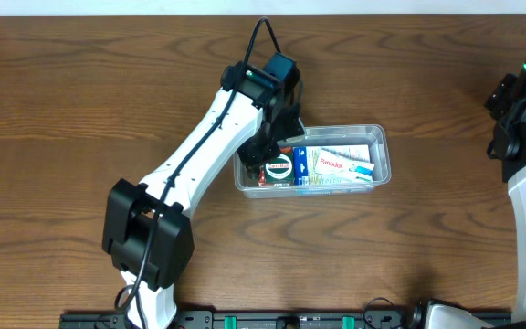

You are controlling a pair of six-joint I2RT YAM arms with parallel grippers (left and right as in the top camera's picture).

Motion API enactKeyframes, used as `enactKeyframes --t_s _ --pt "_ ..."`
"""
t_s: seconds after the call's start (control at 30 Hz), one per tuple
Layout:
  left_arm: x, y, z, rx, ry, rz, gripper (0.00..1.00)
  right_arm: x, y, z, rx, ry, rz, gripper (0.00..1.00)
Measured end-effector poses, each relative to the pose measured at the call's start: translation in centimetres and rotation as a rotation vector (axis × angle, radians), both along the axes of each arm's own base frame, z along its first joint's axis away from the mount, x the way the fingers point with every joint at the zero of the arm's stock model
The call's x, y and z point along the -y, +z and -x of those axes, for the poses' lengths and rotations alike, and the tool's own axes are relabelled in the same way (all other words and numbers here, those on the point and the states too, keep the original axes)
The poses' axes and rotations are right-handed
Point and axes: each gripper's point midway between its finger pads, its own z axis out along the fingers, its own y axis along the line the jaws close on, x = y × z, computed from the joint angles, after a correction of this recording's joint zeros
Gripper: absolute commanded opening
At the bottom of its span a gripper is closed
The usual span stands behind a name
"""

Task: Pack container
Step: 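Lower the bottle upright into the container's left corner and release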

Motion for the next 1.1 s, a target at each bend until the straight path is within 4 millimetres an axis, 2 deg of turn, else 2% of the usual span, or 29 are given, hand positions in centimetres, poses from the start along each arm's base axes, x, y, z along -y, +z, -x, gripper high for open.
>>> enactKeyframes --t_s 0.4,0.73,1.1 --pt "-0.3 -0.6 -0.8 0.003 0.018 0.002 0.14 0.0 0.0 0.0 0.0 0.0 0.0 0.99" --pt "-0.7 -2.2 -1.0 -0.035 0.02 -0.021 0.14 0.0 0.0 0.0 0.0 0.0 0.0 0.99" --pt "-0.2 -2.3 -1.0 -0.038 0.021 0.003 0.14 0.0 0.0 0.0 0.0 0.0 0.0 0.99"
